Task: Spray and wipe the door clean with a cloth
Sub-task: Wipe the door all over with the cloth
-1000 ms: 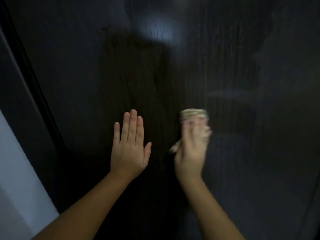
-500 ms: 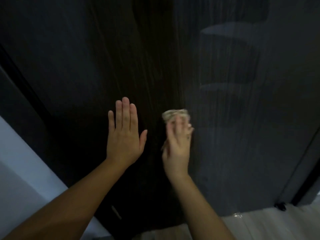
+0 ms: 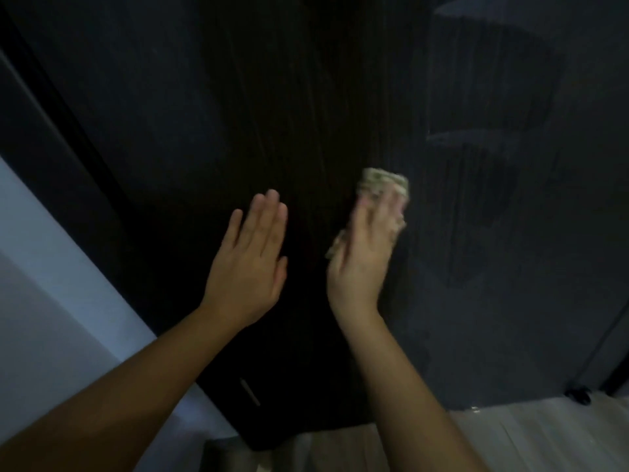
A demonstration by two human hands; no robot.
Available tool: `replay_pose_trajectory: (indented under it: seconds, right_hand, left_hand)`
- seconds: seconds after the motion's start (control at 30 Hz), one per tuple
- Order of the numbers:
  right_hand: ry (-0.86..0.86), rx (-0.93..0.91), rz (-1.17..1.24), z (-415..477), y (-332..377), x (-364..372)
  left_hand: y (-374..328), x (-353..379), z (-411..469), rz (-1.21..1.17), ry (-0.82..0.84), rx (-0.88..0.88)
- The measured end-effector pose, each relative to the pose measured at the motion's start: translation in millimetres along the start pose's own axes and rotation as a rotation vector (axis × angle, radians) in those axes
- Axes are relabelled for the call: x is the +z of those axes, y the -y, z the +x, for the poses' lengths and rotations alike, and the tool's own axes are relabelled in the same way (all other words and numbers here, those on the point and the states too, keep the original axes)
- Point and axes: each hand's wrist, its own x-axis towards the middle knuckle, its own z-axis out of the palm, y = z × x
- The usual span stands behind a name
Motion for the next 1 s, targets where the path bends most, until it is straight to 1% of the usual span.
replay_pose_trajectory:
  seconds: [0.03,0.1,0.13,0.23,0.27,0.3,0.33,0.43,0.47,0.5,0.57,0.6,0.63,0.67,0.7,0.8,0.87,0.93,0.97,1.0]
  right_hand:
    - [0.038,-0.11,-0.012,11,13,4]
    - [0.114,-0.274,-0.04,30,37,12]
    - [0.171,-0.36,-0.066,33,46,15]
    - [0.407,-0.669,-0.147,7,44,17]
    - [0.437,-0.728,-0.191,-1,33,11]
    - [0.421,-0.739,-0.226,-2,22,4]
    - [0.364,-0.701,-0.241,5,14,-1]
    - [0.173,-0.409,-0.216,39,29,-3]
    - [0.162,-0.369,-0.191,45,42,2]
    - [0.197,-0.41,-0.168,44,54,7]
    - [0.319,-0.63,-0.165,34,60,14]
    - [0.355,-0.72,-0.19,31,54,13]
    - [0.345,-0.745,-0.218,33,44,8]
    - [0.295,-0.695,-0.232,37,33,2]
    - [0.224,-0.587,-0.238,39,21,-4]
    - [0.036,-0.119,-0.236,22,-24,-25]
    - [-0.043,0.184,-0.188,-2,-55,-32]
    - [-0.14,0.472,-0.121,-22,-70,-31]
    - [-0.159,0.614,-0.106,-28,-71,-28]
    - [-0.141,0.7,-0.121,-35,-69,-24]
  left_hand:
    - [10,-7,0,-0.024,-0.014,-0.057]
    - [28,-20,1,-0.055,-0.036,-0.189]
    - [33,-24,1,-0.053,-0.043,-0.227]
    - [38,-27,-9,-0.066,-0.017,-0.252]
    - [38,-25,-14,-0.076,-0.001,-0.248]
    - [39,-23,-20,-0.079,0.01,-0.248]
    - [40,-21,-25,-0.076,0.018,-0.253]
    - [37,-16,-30,-0.092,0.02,-0.305]
    - [33,-15,-29,-0.113,0.018,-0.322]
    - [28,-15,-26,-0.129,0.017,-0.321]
    - [18,-15,-23,-0.125,0.017,-0.274]
    - [15,-14,-22,-0.12,0.022,-0.254]
    - [13,-14,-22,-0.121,0.028,-0.25]
    - [12,-14,-21,-0.126,0.033,-0.259]
    - [10,-14,-21,-0.134,0.04,-0.275]
    - [-7,-11,-25,-0.173,0.081,-0.307]
    - [-27,-6,-31,-0.186,0.102,-0.278]
    - [-50,3,-39,-0.215,0.129,-0.257]
    - [-60,9,-45,-0.23,0.153,-0.263]
    - [-69,15,-50,-0.24,0.186,-0.277]
